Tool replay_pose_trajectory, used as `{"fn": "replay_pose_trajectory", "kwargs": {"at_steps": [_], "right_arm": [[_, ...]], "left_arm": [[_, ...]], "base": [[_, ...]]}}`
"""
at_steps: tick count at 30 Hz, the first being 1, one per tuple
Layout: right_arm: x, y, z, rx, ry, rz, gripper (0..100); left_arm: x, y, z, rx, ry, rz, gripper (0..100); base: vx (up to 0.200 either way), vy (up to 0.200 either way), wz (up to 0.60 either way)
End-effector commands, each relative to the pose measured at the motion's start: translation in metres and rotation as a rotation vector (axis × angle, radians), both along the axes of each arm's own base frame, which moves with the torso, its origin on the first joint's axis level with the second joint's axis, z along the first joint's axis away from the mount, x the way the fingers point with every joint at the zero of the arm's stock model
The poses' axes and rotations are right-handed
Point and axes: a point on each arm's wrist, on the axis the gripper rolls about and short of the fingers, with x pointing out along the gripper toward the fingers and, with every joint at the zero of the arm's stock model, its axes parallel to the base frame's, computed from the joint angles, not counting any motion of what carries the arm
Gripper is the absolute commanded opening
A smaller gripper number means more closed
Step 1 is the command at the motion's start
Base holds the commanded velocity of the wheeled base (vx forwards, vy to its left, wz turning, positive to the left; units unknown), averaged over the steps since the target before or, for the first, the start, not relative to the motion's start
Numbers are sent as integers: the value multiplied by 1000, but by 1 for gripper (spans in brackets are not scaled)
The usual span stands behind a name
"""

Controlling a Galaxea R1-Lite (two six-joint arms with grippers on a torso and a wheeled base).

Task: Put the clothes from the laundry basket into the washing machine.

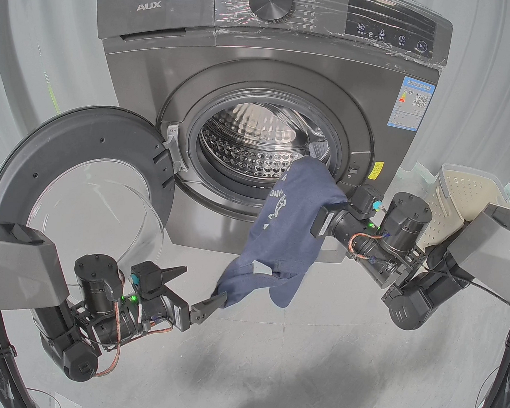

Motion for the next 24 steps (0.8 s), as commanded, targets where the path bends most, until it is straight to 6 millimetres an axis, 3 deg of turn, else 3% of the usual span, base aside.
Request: {"fn": "replay_pose_trajectory", "kwargs": {"at_steps": [1,5,13,17,19,24], "right_arm": [[5,-3,-1,1,-1,-13,0],[2,1,-2,0,1,-2,0],[-18,29,-4,-4,11,84,0],[-23,37,-5,-4,11,105,0],[-26,42,-6,-5,14,122,0],[-28,49,-11,-3,28,122,0]], "left_arm": [[-8,4,-9,33,38,-20,100],[-13,5,-12,55,46,-55,100],[-5,-18,11,-5,-63,-103,100],[3,-28,15,-23,-97,-115,100],[18,-46,23,-60,-157,-107,100],[31,-65,21,-99,-171,-92,100]], "base": [[0,0,0],[0,0,0],[0,0,0],[0,0,0],[0,0,0],[0,0,0]]}}
